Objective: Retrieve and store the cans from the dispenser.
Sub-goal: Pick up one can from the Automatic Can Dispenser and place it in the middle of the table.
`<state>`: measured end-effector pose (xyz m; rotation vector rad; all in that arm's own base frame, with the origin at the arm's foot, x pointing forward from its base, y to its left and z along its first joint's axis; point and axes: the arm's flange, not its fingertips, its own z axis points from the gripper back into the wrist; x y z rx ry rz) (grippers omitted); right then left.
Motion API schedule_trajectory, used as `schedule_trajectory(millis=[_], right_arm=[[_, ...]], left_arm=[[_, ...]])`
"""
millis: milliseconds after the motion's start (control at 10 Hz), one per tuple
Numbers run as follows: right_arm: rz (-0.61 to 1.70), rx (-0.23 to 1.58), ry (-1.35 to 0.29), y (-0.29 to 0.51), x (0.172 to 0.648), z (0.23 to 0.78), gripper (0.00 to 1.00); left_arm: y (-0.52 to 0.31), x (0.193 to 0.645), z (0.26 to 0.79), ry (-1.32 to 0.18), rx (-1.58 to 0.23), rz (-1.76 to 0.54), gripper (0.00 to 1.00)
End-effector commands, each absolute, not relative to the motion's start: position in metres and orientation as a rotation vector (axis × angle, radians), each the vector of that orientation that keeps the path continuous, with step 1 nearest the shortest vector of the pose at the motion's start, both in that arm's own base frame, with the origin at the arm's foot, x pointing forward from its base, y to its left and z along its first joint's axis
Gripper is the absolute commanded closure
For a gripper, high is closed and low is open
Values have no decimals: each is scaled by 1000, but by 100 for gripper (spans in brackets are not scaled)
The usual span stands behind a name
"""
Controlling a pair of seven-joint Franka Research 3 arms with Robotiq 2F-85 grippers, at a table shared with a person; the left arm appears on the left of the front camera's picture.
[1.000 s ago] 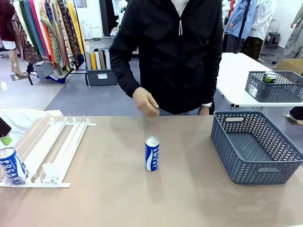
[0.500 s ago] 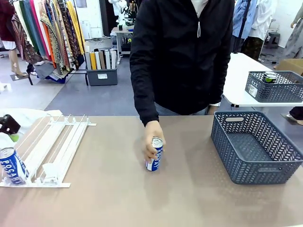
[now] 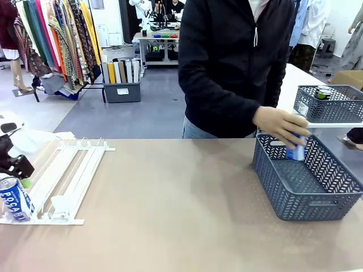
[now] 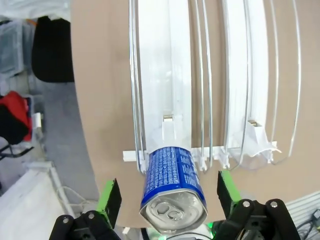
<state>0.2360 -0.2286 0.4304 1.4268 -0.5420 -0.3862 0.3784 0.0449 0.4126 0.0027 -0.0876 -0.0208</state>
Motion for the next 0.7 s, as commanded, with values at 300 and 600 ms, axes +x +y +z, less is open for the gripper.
schedule_trajectory(millis=[300,600], right_arm=[[-357,1413,-546,-230,233,430,0],[-357,1413,-546,-230,233,430,0]], left_arm=[[36,344,389,11,-23,-53,0],[36,344,387,36,-19,-85,0]])
